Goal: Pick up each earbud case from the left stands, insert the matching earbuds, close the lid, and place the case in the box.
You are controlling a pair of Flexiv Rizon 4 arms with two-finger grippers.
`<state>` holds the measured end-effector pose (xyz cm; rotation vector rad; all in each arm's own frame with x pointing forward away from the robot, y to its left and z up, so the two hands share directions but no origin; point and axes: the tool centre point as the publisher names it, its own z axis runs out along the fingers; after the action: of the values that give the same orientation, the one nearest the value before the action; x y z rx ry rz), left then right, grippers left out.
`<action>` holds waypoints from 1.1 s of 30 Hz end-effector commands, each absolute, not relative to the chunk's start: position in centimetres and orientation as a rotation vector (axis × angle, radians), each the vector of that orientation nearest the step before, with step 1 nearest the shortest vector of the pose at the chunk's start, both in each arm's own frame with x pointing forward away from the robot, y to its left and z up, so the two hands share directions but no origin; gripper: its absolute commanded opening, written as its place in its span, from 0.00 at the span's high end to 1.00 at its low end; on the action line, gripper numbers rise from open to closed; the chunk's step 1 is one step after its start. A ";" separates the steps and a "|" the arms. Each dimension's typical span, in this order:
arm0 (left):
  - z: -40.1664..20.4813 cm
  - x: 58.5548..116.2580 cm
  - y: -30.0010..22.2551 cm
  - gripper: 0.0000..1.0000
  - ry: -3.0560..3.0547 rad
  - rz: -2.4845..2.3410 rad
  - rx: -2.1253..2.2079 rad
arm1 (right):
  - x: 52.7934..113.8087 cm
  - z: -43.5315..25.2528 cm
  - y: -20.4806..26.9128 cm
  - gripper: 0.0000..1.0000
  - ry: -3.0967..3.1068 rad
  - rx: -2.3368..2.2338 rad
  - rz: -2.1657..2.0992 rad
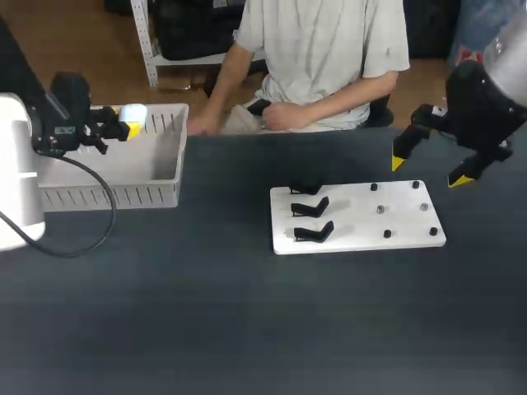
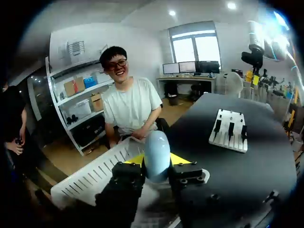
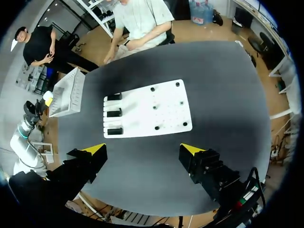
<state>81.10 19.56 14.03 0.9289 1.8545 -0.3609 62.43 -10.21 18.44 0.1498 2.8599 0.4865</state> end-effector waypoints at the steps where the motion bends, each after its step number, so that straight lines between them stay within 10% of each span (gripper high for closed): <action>1: 11.1 83.9 18.9 1.00 1.983 -0.172 0.776 | 62.1 18.4 -10.3 0.00 2.852 0.155 0.482; 9: 10.2 85.5 19.8 1.00 2.022 -0.134 0.752 | 62.1 18.4 -10.3 0.00 2.852 0.155 0.482; 11: 10.6 85.5 19.7 0.61 2.011 -0.147 0.748 | 62.1 18.4 -10.3 0.00 2.852 0.155 0.482; 12: 10.8 85.4 19.5 0.00 2.001 -0.146 0.755 | 62.1 18.4 -10.3 0.00 2.852 0.155 0.482; 33: 16.6 78.5 18.7 0.00 1.847 -0.120 0.751 | 62.1 18.4 -10.3 0.00 2.852 0.155 0.482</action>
<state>79.43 18.16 16.59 0.7692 1.9481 -0.0782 62.38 -10.23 18.43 0.1503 2.8578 0.4858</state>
